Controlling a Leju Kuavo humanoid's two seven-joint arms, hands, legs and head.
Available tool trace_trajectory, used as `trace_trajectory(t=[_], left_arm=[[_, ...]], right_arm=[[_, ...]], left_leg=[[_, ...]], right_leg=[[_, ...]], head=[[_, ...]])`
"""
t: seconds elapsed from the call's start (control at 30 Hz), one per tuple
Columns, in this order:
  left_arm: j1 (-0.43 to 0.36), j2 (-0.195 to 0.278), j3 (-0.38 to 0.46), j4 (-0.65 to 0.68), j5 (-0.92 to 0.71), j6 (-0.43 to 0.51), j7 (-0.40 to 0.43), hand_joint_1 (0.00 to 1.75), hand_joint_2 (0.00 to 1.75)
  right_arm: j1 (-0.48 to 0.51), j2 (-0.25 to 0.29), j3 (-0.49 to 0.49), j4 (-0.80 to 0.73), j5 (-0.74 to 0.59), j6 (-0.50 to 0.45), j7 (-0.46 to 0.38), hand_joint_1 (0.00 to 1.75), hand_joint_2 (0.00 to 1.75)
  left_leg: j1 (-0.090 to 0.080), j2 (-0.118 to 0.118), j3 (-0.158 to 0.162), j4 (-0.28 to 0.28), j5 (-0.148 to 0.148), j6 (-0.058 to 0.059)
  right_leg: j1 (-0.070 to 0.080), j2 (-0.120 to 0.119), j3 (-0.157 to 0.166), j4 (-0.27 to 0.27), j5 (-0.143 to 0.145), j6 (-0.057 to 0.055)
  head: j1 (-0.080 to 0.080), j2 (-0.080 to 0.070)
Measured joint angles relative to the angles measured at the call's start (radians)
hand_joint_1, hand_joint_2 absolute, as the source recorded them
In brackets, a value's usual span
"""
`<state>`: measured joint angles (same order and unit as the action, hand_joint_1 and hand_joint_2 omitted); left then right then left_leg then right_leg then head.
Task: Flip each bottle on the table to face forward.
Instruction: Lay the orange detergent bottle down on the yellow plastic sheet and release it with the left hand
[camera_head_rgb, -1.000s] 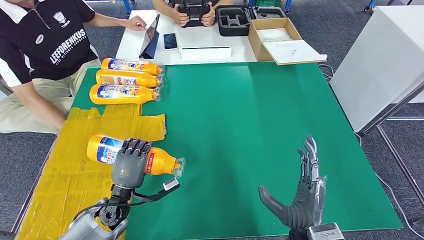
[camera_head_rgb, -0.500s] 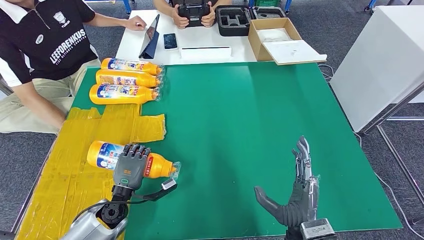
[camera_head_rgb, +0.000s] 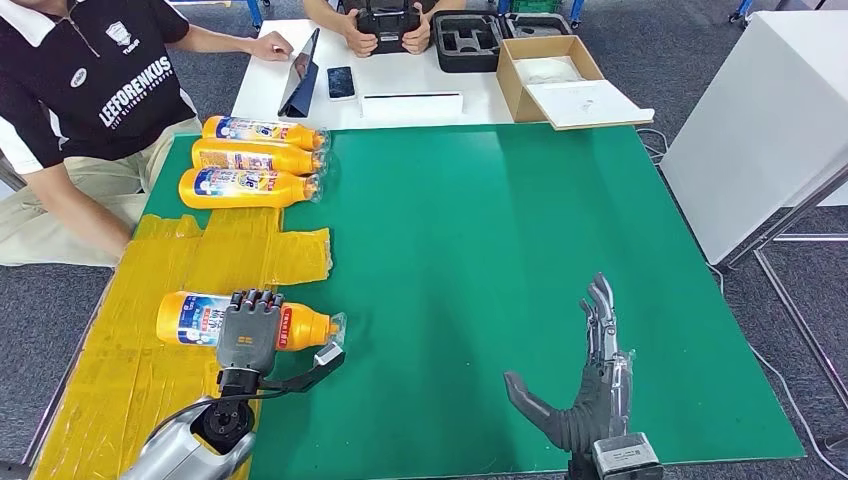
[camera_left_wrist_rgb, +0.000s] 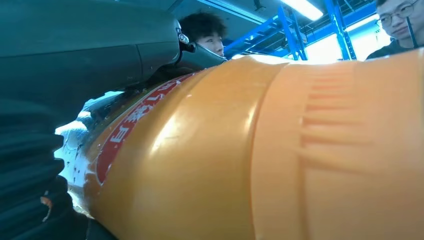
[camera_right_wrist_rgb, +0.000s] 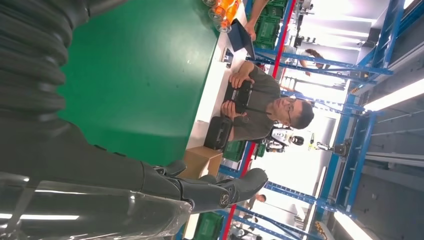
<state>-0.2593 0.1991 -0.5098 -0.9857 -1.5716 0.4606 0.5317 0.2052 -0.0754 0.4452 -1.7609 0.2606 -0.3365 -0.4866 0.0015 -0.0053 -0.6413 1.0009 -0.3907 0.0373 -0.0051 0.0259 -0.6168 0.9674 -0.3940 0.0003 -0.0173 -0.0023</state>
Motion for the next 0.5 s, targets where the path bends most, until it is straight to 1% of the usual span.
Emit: trace_trajectory(t=[0.17, 0.23, 0.5], left_arm=[[-0.008, 0.009, -0.022, 0.000, 0.000, -0.052, 0.064, 1.75, 1.75], [-0.013, 0.014, -0.033, 0.000, 0.000, -0.069, 0.077, 1.75, 1.75], [-0.028, 0.018, -0.037, 0.000, 0.000, -0.132, 0.065, 1.75, 1.75]], right_arm=[[0.000, 0.006, -0.001, 0.000, 0.009, 0.010, 0.009, 0.00, 1.75], [0.000, 0.008, -0.003, 0.000, 0.010, 0.014, 0.012, 0.00, 1.75], [0.000, 0.015, -0.017, 0.002, 0.015, 0.028, 0.015, 0.00, 1.75]], left_leg=[[0.000, 0.000, 0.000, 0.000, 0.000, 0.000], [0.000, 0.000, 0.000, 0.000, 0.000, 0.000], [0.000, 0.000, 0.000, 0.000, 0.000, 0.000]], right_leg=[[0.000, 0.000, 0.000, 0.000, 0.000, 0.000], [0.000, 0.000, 0.000, 0.000, 0.000, 0.000], [0.000, 0.000, 0.000, 0.000, 0.000, 0.000]], head=[[0.000, 0.000], [0.000, 0.000], [0.000, 0.000]])
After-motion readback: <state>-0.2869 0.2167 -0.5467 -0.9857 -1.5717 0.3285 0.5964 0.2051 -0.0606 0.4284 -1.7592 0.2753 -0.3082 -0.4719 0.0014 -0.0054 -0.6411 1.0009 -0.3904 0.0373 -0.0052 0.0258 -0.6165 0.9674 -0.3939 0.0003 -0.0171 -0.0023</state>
